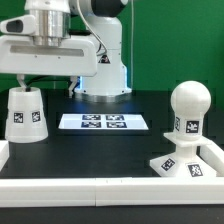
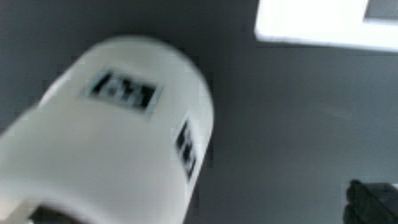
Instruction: Assemble lamp
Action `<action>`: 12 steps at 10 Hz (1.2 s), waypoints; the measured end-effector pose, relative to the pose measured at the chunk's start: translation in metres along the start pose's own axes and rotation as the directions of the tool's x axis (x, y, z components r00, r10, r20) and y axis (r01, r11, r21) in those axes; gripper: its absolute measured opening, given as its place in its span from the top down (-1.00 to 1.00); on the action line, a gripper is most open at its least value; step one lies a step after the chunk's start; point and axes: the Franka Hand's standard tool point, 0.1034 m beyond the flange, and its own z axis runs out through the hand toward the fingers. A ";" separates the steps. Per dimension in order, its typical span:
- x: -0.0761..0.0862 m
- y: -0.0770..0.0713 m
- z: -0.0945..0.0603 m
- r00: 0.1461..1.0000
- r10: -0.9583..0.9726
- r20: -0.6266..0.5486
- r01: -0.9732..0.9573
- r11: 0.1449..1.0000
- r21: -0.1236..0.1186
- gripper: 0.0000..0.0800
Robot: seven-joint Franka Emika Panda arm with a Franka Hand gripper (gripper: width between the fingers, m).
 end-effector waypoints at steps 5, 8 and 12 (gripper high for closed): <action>0.003 -0.006 0.004 1.000 -0.018 0.009 0.018 1.000 0.001 -0.43; 0.013 -0.007 0.003 1.000 -0.031 0.003 0.031 1.000 -0.003 0.29; 0.036 -0.022 0.004 0.999 -0.052 -0.014 0.052 0.999 -0.006 0.89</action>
Offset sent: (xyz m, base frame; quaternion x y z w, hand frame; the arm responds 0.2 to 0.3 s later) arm 0.0048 0.0075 -0.0100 0.0039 0.0145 0.0035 0.9999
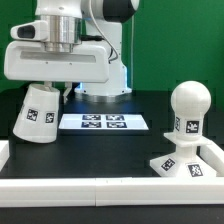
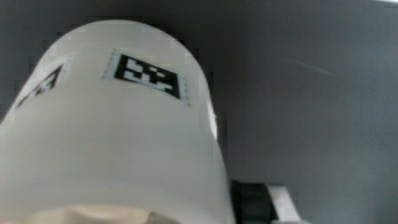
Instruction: Assemble lamp
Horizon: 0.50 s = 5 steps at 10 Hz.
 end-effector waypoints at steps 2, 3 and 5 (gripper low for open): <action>0.026 -0.015 0.000 1.000 0.000 -0.029 0.000 1.000 -0.006 0.89; 0.040 -0.028 0.000 0.999 0.035 -0.040 -0.035 0.999 0.001 0.89; 0.072 -0.049 -0.018 0.988 0.150 -0.045 -0.147 0.987 0.068 0.89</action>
Offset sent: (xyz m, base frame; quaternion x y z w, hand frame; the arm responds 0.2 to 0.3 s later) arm 0.0683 0.0886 0.0201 0.1043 0.0183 0.1962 0.9748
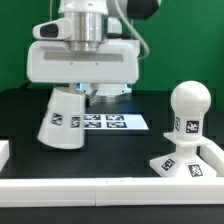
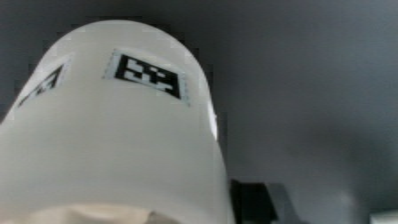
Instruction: Assemble lamp
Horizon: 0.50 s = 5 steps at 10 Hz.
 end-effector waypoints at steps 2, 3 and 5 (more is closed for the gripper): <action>0.015 0.000 -0.011 0.993 0.107 -0.041 -0.106 0.994 0.038 0.89; 0.021 0.003 -0.019 0.983 0.177 -0.049 -0.173 0.982 0.079 0.89; 0.020 0.004 -0.019 0.983 0.178 -0.049 -0.174 0.982 0.079 0.89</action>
Offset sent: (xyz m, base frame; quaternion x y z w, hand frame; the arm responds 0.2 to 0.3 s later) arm 0.0000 0.0000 0.0000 0.0000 0.0000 0.0000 1.0000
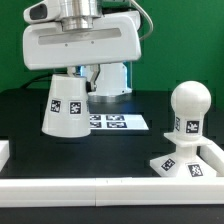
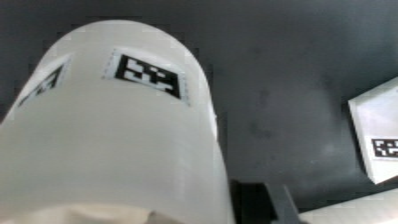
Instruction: Assemble lamp
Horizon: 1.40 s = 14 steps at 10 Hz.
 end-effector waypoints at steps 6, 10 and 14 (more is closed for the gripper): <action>0.034 -0.078 -0.038 0.981 0.194 0.022 -0.195 0.976 0.100 0.89; 0.066 -0.116 -0.063 0.950 0.309 0.051 -0.313 0.939 0.144 0.89; 0.068 -0.127 -0.071 0.946 0.316 0.074 -0.324 0.937 0.133 0.89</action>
Offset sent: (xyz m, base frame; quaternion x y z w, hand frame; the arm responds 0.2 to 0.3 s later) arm 0.0301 0.0560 0.0349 0.0671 -0.0006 0.0800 0.9945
